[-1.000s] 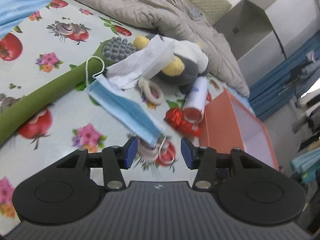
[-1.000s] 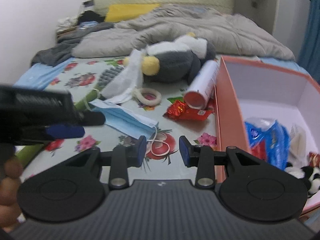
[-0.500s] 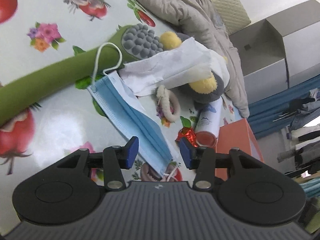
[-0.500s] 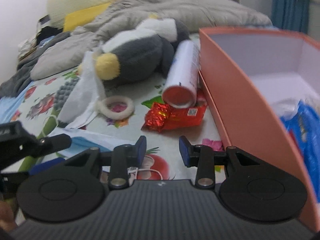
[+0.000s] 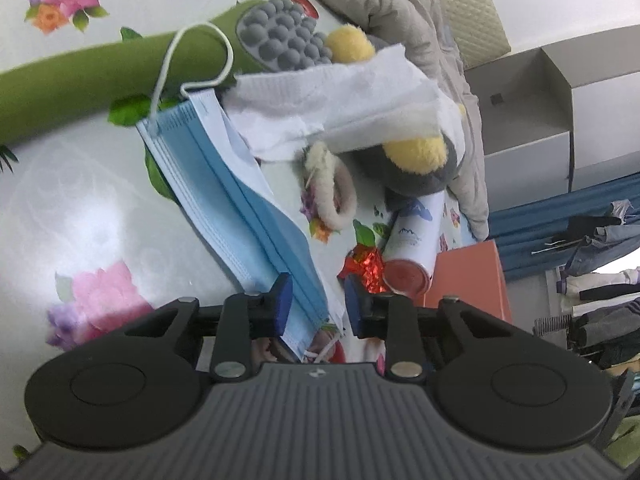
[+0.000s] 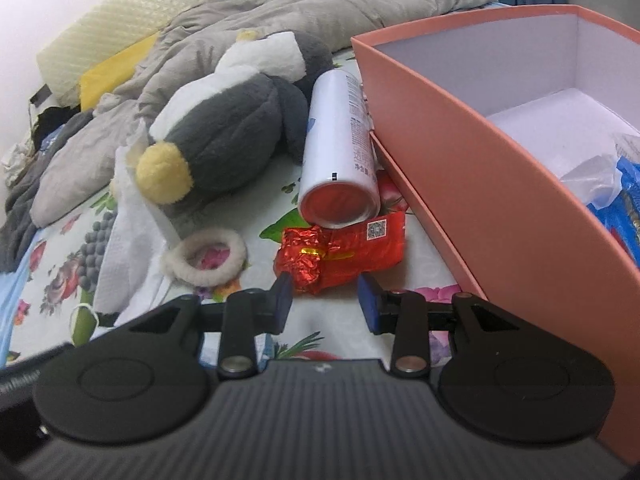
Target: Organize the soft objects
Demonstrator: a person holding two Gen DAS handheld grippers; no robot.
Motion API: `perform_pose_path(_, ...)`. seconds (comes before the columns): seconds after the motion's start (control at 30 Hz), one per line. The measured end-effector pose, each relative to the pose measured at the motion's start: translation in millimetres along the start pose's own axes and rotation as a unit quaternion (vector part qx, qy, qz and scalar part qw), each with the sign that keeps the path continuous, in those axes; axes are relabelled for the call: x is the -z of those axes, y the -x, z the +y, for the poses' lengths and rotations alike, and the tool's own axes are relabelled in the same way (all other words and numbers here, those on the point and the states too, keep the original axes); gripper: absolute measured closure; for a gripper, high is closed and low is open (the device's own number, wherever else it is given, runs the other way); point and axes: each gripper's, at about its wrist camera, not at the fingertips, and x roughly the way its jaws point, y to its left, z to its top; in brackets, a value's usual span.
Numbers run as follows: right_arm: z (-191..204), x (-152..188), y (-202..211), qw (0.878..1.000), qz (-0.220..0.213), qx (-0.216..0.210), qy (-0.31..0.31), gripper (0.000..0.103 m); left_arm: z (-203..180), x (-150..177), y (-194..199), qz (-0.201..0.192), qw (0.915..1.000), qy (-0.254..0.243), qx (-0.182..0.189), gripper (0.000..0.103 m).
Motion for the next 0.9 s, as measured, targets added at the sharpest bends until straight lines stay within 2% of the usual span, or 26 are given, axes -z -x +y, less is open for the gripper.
perform_pose_path(0.13,-3,-3,1,1.0,-0.009,0.004,-0.018,0.064,1,1,-5,0.002,0.9999,0.01,0.0,0.077)
perform_pose_path(0.27,-8,-3,-5,0.999,0.004,0.012,-0.038,0.064,1,2,-7,0.002,0.9999,0.014,0.001,0.081)
perform_pose_path(0.43,-14,-5,-8,0.998,-0.002,0.021,-0.058,0.064,-2,4,-11,0.005,0.9999,0.012,0.001,0.083)
perform_pose_path(0.57,-18,-6,-12,0.997,-0.005,0.02,-0.07,0.064,-5,4,-16,0.01,0.9999,0.006,-0.004,0.094)
perform_pose_path(0.63,-18,-6,-13,0.997,-0.005,0.016,-0.069,0.078,-7,5,-16,0.009,0.9999,0.001,-0.01,0.096)
perform_pose_path(0.7,-19,-6,-13,0.997,-0.005,0.011,-0.072,0.086,-7,5,-15,0.009,0.9999,-0.002,-0.011,0.098)
perform_pose_path(0.83,-19,-7,-5,0.997,-0.022,-0.002,-0.076,0.095,-14,5,-7,0.006,0.9994,-0.033,-0.004,0.102)
perform_pose_path(0.9,-17,-8,2,0.997,-0.032,-0.005,-0.069,0.096,-20,6,-2,0.006,0.9987,-0.051,-0.004,0.102)
